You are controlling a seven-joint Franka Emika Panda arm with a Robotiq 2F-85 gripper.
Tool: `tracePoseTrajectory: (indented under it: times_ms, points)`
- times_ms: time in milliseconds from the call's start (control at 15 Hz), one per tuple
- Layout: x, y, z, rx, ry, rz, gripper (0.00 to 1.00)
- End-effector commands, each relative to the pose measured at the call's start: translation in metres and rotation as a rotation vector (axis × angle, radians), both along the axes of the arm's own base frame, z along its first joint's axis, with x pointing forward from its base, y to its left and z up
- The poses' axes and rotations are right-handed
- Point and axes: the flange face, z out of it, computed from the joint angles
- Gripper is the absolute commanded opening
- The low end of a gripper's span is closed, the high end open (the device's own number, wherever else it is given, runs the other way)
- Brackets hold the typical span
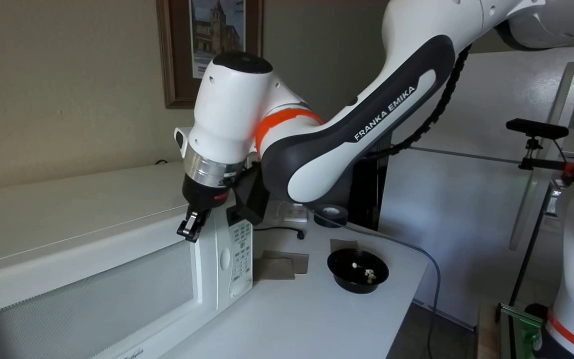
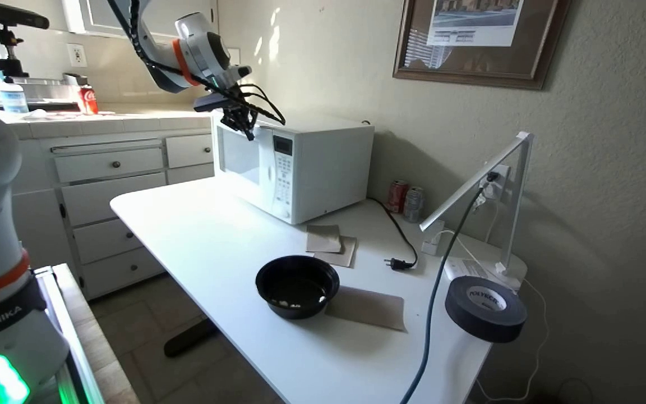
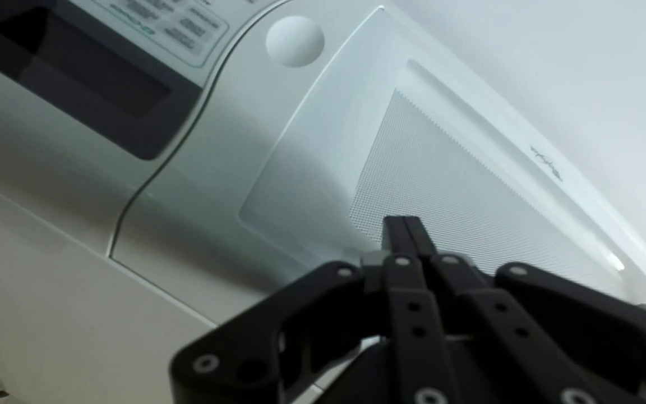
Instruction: Open the microwave by pushing the right corner button, pick up the black and white packet and put it into the microwave, close the microwave door
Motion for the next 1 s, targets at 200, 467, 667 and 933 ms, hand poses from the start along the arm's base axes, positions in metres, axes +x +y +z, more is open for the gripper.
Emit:
tracePoseTrajectory:
  times_ms: [200, 467, 667, 933]
  points:
    - [-0.008, 0.011, 0.029, 0.077, 0.098, 0.006, 0.55]
    - [-0.029, 0.009, 0.064, 0.039, 0.168, 0.002, 0.84]
    - [-0.050, 0.002, 0.089, 0.009, 0.233, -0.017, 1.00]
    - [-0.074, -0.004, 0.116, 0.004, 0.282, -0.061, 1.00]
